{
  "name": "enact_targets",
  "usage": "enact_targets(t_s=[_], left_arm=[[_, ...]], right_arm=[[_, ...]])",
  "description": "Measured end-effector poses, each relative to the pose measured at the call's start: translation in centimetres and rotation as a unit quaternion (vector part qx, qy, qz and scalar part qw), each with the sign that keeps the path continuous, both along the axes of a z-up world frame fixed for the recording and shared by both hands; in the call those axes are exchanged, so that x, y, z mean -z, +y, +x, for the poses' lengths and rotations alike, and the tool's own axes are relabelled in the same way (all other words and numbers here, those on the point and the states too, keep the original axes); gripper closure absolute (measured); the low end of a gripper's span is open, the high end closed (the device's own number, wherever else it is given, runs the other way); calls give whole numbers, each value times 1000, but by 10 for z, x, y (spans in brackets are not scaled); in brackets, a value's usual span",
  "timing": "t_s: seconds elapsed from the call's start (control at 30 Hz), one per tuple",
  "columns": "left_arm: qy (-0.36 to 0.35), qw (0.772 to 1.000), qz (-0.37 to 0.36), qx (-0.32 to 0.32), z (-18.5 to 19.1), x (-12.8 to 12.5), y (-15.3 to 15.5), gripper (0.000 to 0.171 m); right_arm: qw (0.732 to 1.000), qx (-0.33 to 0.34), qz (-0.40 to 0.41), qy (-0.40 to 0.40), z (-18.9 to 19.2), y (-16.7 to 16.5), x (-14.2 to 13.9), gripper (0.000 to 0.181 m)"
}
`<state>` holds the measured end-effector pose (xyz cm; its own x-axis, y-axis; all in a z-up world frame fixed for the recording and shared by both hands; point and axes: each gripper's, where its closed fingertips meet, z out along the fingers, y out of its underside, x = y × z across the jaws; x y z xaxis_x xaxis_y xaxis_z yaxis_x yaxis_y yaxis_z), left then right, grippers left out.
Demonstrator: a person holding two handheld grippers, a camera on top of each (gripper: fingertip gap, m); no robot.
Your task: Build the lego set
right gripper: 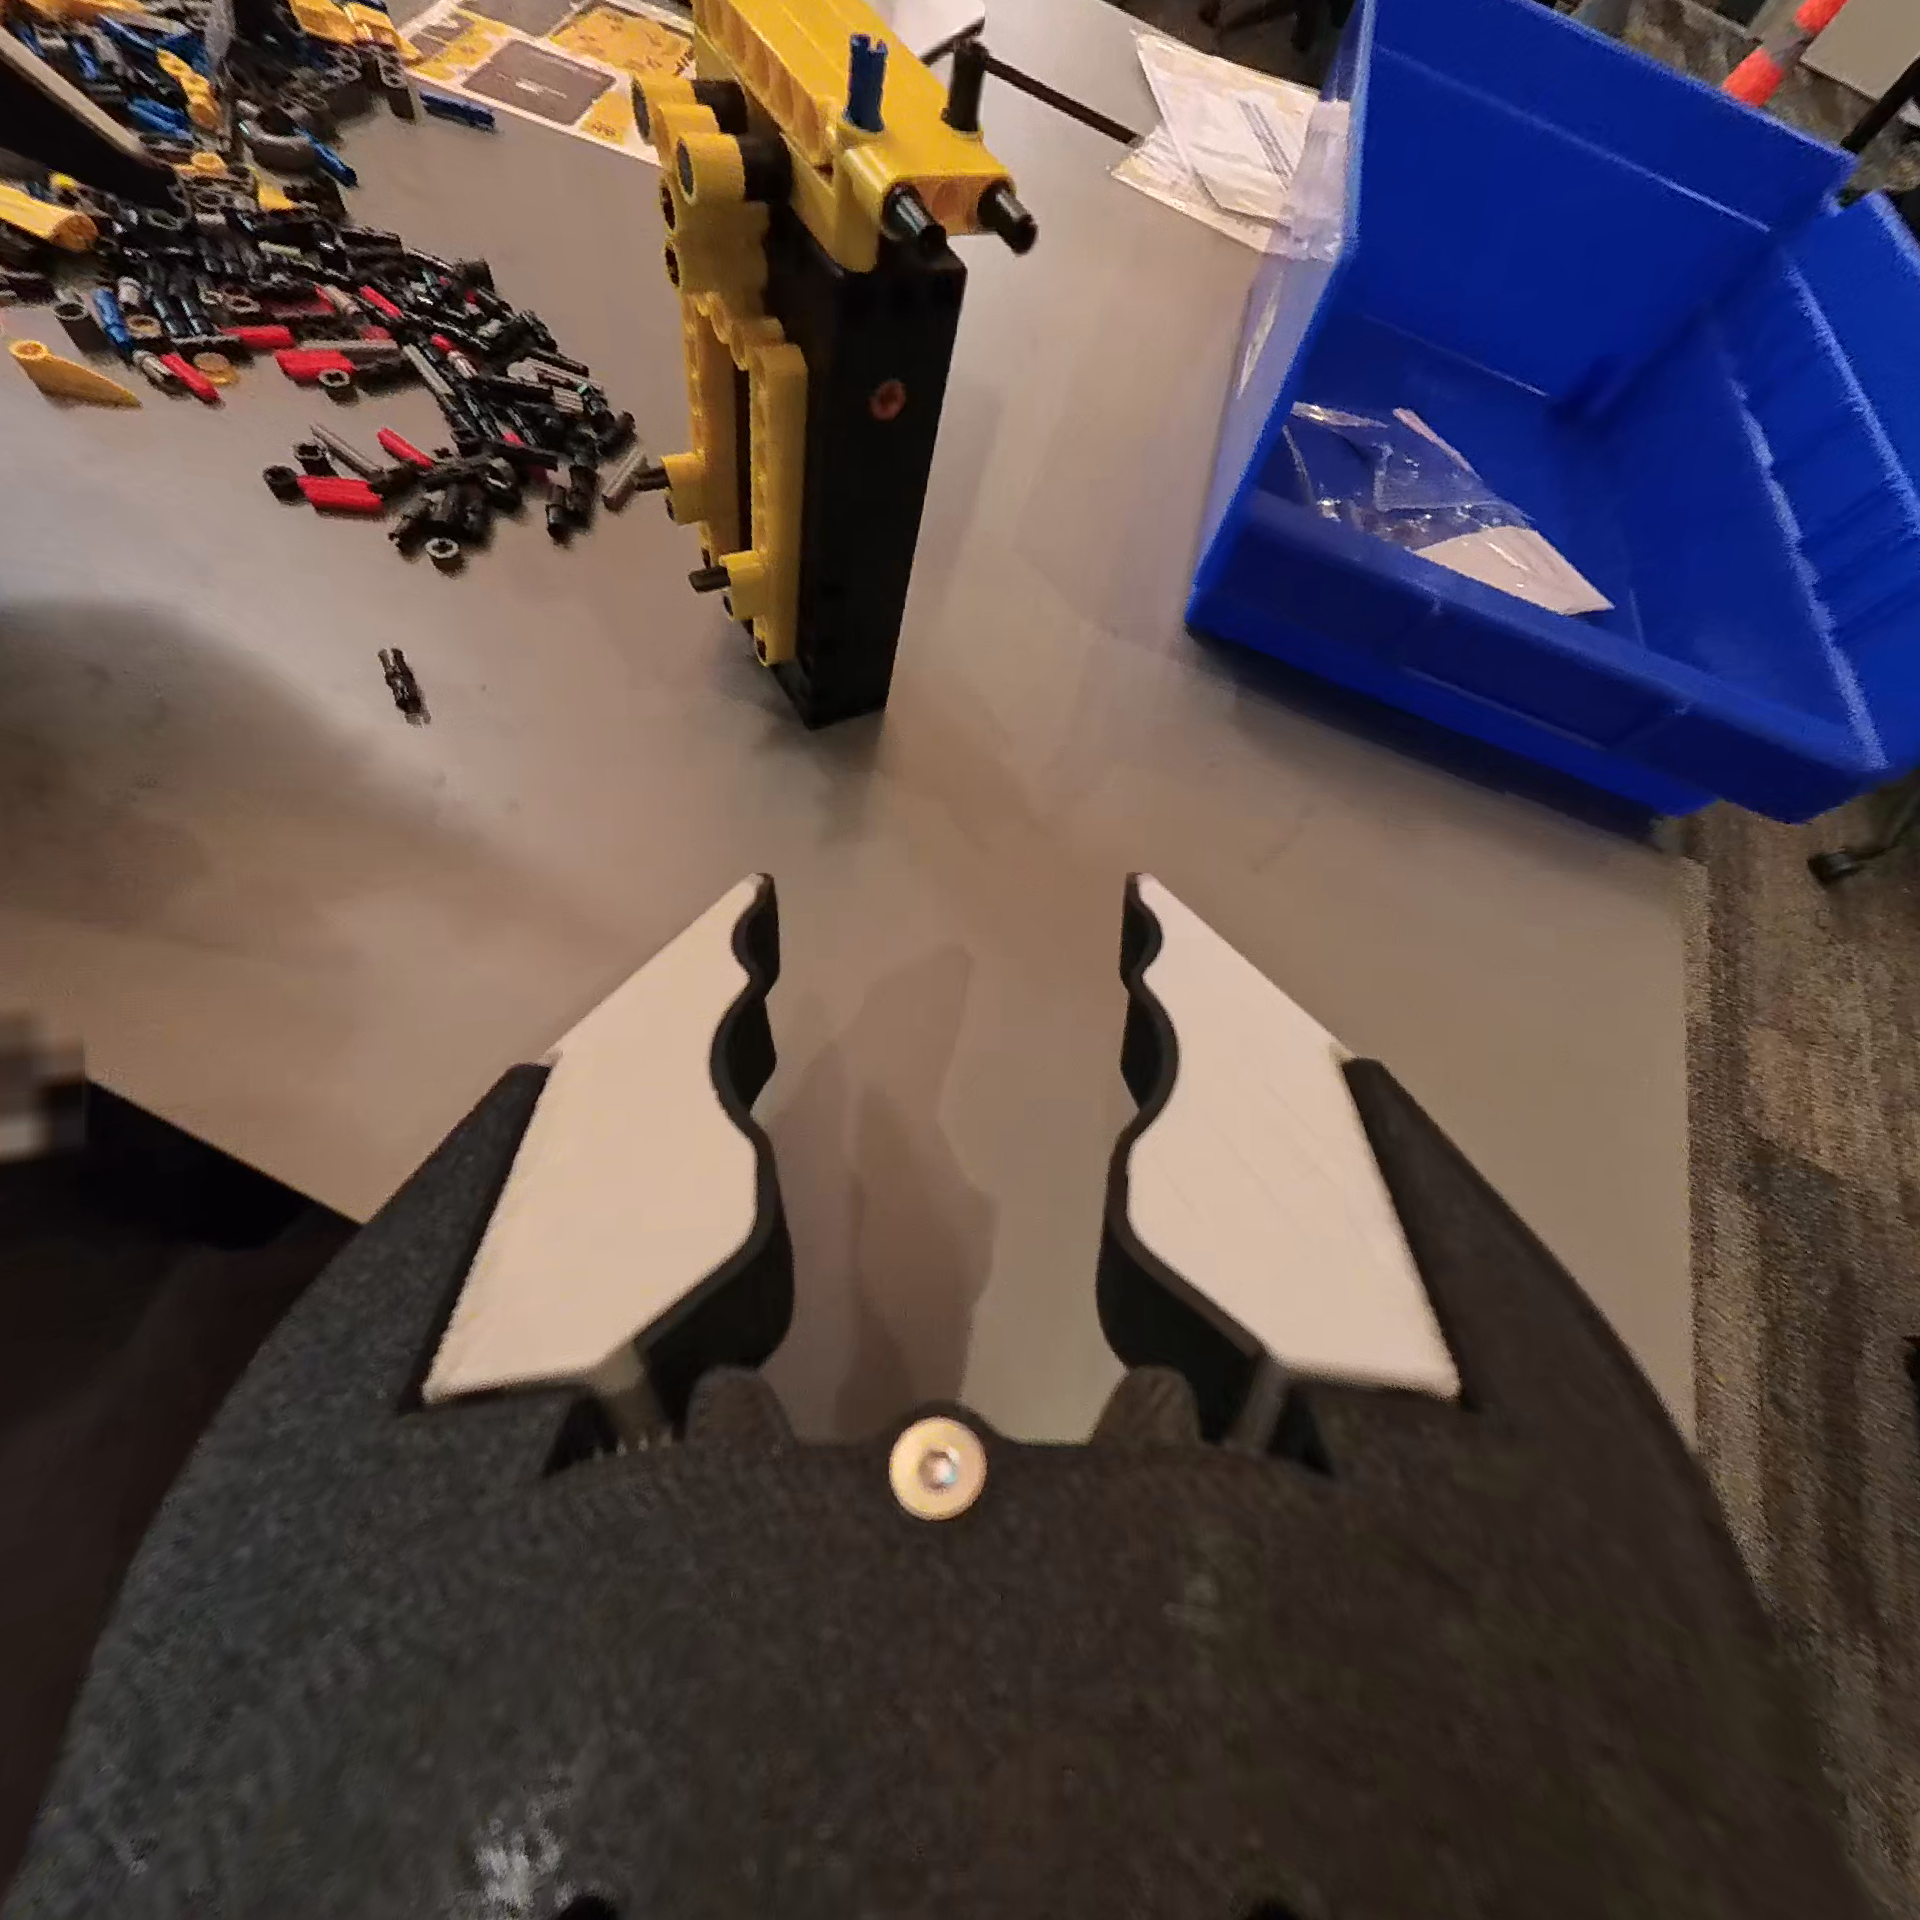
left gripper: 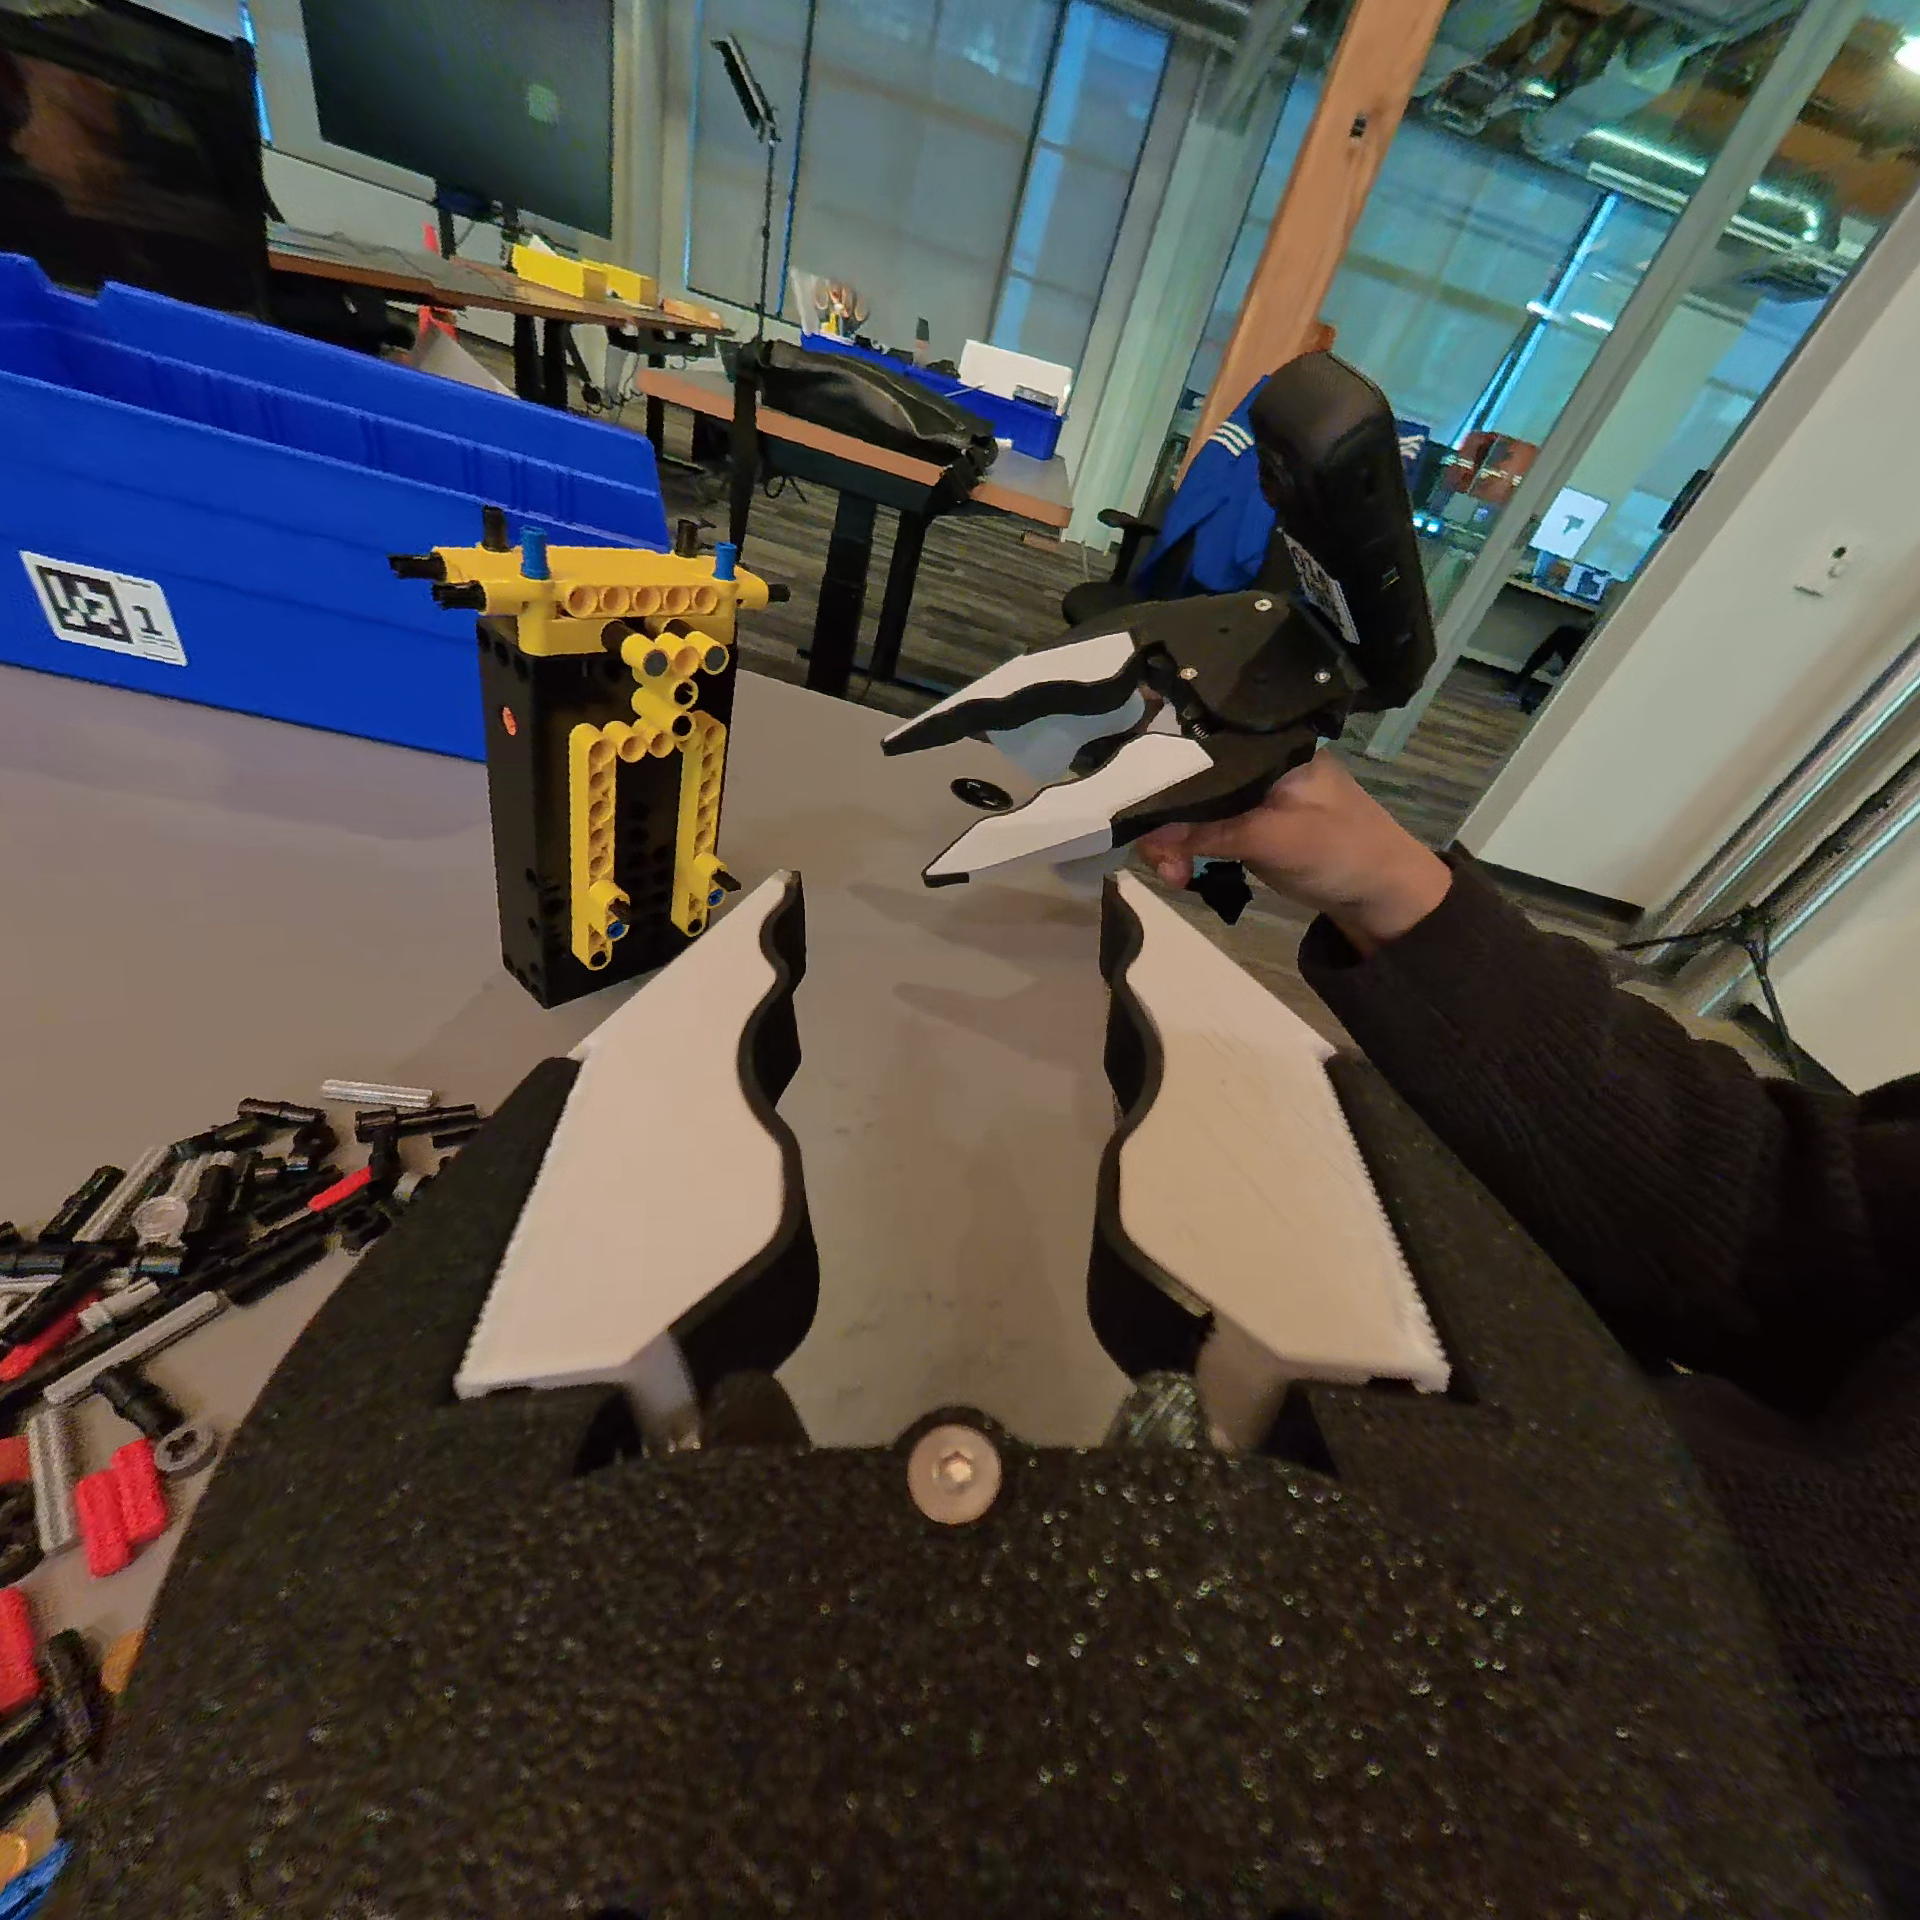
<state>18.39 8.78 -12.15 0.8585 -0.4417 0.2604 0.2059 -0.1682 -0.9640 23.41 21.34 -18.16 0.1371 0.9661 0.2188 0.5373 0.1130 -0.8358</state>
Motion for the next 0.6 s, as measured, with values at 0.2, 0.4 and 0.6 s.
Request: enact_targets(t_s=[0.2,0.4,0.6], left_arm=[[0,1000,5,-2,-1,-1,-2,114],[-2,1000,9,-12,-5,-3,-3,113],[-14,1000,10,-20,-10,-4,-6,113]], right_arm=[[1000,-14,-5,-17,-9,-2,6,112],[999,-23,6,-30,-20,-4,7,107],[999,-32,12,-25,-28,-9,2,102]])
